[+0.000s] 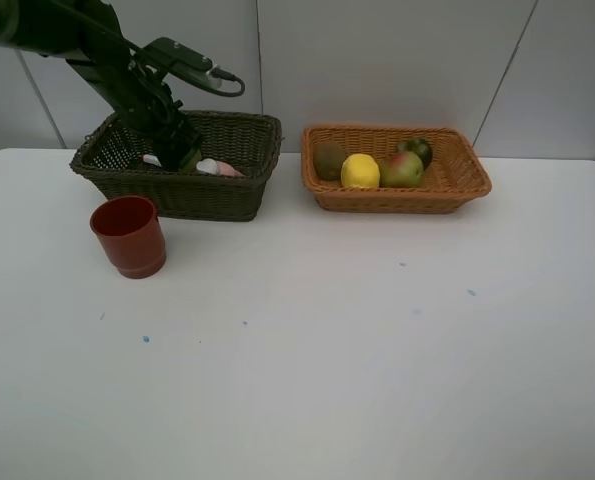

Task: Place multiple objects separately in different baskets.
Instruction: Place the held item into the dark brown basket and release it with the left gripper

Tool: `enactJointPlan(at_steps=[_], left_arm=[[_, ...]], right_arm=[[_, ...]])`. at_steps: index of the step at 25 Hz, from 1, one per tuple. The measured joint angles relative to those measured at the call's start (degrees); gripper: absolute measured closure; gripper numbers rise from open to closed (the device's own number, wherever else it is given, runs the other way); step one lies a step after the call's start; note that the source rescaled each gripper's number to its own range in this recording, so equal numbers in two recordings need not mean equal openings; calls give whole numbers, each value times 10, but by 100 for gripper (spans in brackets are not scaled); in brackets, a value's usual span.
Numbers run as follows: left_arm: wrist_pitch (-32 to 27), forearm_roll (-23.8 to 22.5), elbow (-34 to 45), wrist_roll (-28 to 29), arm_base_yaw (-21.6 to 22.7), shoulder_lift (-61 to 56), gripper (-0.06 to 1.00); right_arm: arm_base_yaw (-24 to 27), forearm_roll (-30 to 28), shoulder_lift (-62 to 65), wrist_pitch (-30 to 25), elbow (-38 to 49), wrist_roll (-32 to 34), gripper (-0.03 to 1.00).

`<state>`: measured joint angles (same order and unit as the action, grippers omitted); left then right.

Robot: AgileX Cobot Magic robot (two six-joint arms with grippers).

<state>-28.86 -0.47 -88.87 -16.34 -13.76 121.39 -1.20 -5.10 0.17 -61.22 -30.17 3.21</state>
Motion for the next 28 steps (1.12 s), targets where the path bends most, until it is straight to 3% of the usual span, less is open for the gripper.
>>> enactJointPlan(at_steps=[10, 11, 13, 16, 28], left_arm=[[8, 10, 0, 56, 1, 1, 49], [14, 10, 0, 59, 1, 1, 42], [36, 11, -1, 73, 1, 1, 18], [50, 11, -3, 83, 1, 1, 1], [41, 12, -3, 83, 1, 1, -3]], right_arm=[[0, 0, 0, 0, 0, 0, -3], [0, 0, 0, 0, 0, 0, -3], [0, 0, 0, 0, 0, 0, -3], [0, 0, 0, 0, 0, 0, -3], [0, 0, 0, 0, 0, 0, -3]])
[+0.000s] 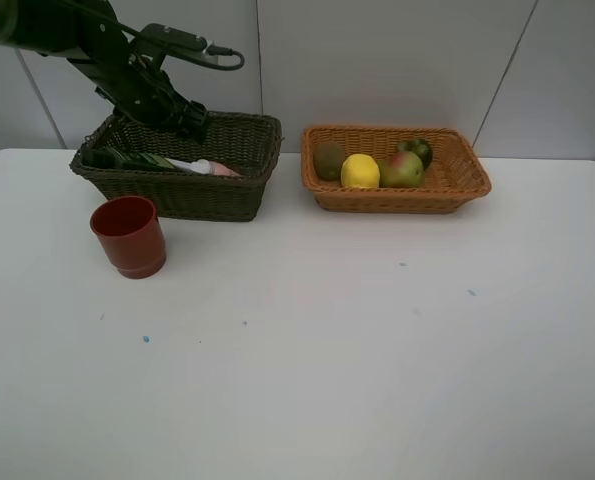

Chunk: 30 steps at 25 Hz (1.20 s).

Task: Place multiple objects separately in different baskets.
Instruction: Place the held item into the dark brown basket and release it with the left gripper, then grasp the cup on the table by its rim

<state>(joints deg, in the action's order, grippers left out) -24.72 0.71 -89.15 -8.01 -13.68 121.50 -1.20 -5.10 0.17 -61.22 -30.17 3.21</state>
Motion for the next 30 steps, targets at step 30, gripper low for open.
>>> enactJointPlan(at_steps=[30], left_arm=[[-441, 8, 0, -28, -49, -191, -3]], right_arm=[[0, 0, 0, 0, 0, 0, -3]])
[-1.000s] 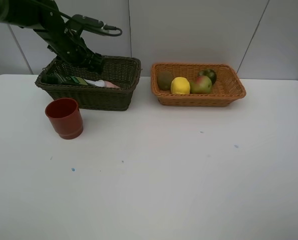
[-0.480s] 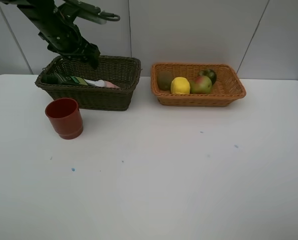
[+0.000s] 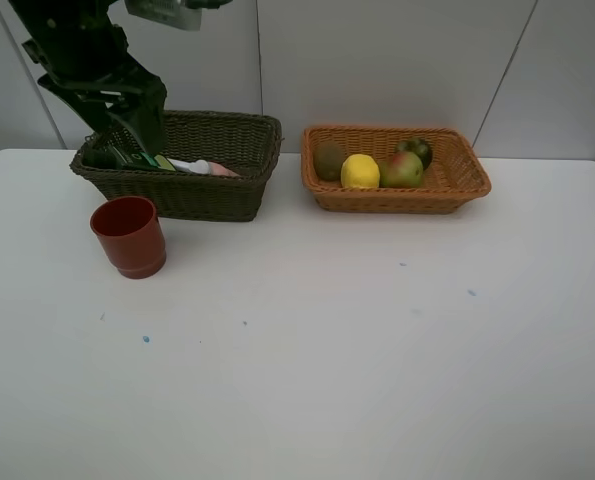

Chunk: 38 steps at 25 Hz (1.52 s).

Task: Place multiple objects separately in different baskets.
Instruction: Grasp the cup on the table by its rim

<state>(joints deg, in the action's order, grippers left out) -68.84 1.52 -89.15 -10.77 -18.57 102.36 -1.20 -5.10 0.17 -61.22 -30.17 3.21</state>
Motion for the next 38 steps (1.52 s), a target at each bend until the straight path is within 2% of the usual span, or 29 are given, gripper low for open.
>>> enactJointPlan(at_steps=[6, 13, 21, 25, 29, 38], left_arm=[[-5, 17, 28, 2, -1, -5, -3], [-2, -1, 128, 60, -1, -5, -3], [149, -15, 240, 70, -1, -6, -3], [236, -15, 261, 45, -1, -4, -3], [279, -18, 262, 26, -1, 9, -3], [326, -18, 262, 9, -1, 62, -3]], right_arm=[[0, 0, 0, 0, 0, 0, -3], [0, 0, 0, 0, 0, 0, -3], [0, 0, 0, 0, 0, 0, -3], [0, 0, 0, 0, 0, 0, -3], [0, 0, 0, 0, 0, 0, -3], [0, 0, 0, 0, 0, 0, -3]])
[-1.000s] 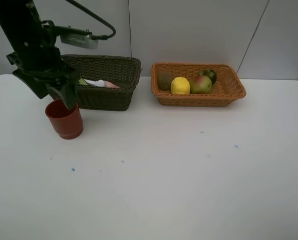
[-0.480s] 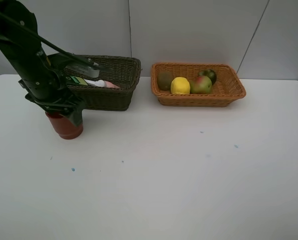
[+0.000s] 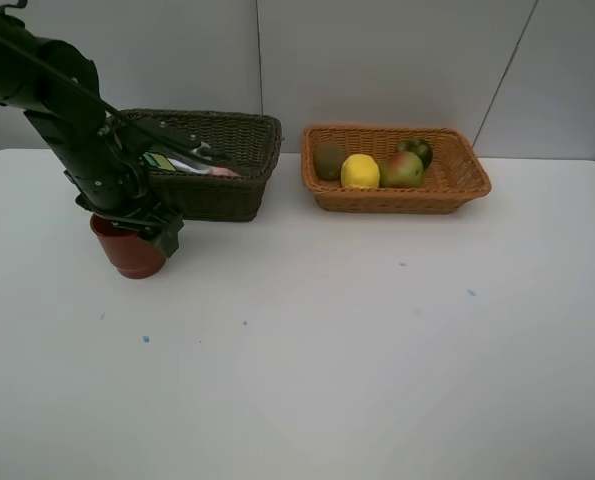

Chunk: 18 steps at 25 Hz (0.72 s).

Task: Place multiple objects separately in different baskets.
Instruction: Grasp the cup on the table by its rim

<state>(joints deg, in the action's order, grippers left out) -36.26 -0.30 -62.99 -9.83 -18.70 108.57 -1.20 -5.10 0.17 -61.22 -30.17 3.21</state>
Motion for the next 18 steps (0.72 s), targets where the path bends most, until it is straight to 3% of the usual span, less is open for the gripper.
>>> enactJointPlan(at_steps=[7, 9, 11, 14, 15, 18], left_arm=[[28, 0, 0, -3, 0, 48, -3], [31, 0, 0, -4, 0, 52, 5], [34, 0, 1, -8, 0, 53, 24], [32, 0, 1, -15, 0, 53, 78], [30, 3, 1, -17, 0, 53, 92], [28, 0, 1, -24, 0, 53, 94]], right_arm=[[0, 0, 0, 0, 0, 0, -3], [0, 0, 0, 0, 0, 0, -3], [0, 0, 0, 0, 0, 0, -3], [0, 0, 0, 0, 0, 0, -3], [0, 0, 0, 0, 0, 0, -3], [0, 0, 0, 0, 0, 0, -3]])
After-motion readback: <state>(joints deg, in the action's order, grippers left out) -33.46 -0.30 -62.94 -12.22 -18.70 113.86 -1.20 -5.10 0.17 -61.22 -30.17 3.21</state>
